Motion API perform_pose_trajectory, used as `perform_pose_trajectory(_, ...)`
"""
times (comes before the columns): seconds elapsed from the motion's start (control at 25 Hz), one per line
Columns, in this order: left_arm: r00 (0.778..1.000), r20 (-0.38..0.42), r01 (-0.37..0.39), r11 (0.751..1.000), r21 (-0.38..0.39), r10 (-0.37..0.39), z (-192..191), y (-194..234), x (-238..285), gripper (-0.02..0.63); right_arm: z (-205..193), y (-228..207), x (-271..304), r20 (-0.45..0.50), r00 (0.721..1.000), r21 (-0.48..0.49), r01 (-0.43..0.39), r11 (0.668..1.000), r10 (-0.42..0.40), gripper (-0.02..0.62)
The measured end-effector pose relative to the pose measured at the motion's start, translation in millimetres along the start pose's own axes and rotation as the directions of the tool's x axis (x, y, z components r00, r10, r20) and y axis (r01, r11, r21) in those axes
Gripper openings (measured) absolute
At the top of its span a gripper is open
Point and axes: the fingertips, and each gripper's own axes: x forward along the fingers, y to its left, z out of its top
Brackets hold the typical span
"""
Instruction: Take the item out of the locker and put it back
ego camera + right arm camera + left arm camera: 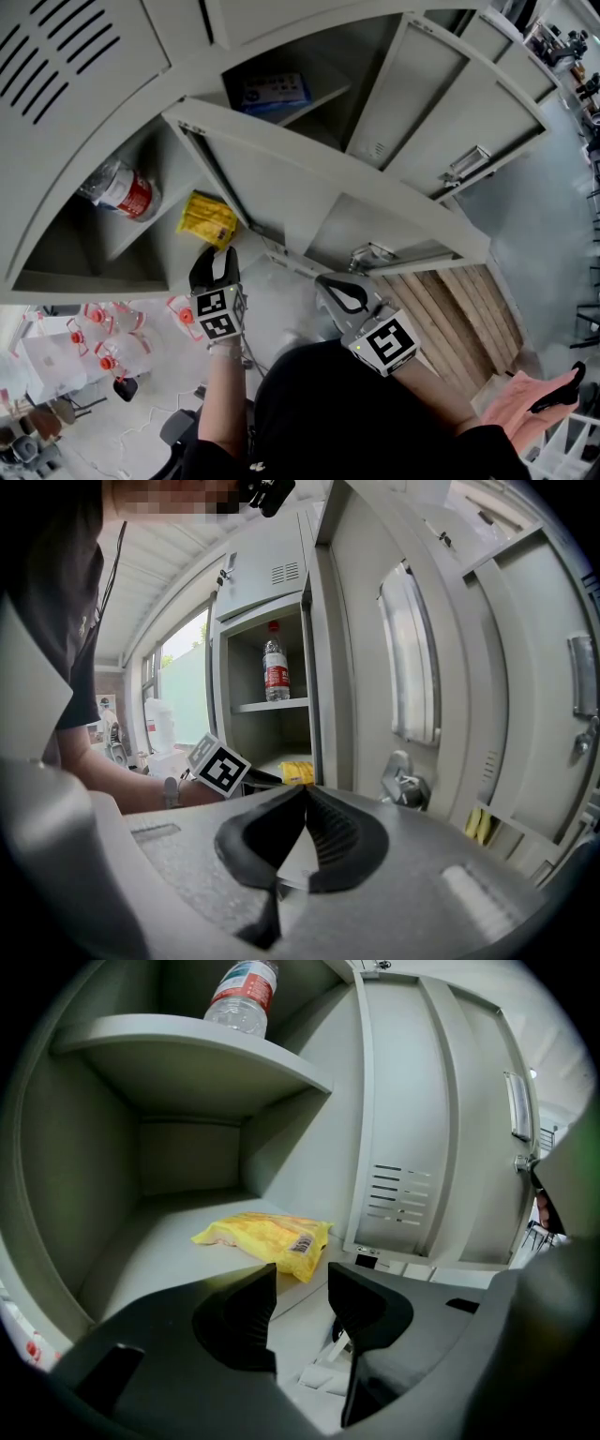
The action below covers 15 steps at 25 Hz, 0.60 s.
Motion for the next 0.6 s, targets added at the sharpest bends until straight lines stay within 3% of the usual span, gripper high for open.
perform_pose_trajectory(0.28, 1.000, -0.004, 0.003, 1.000, -0.016, -0.003, 0.6, 0.8, 4.7, 0.181, -1.2, -0.8, -0.9, 0.001, 1.000, -0.005, 0.001, 1.000, -0.001, -0.002)
perform_pose_trajectory(0.6, 1.000, 0.003, -0.016, 0.999, -0.043, 0.017, -0.6, 5.9, 4.6, 0.123, -0.7, -0.8, -2.0, 0.000, 1.000, -0.006, 0.002, 1.000, -0.002, -0.002)
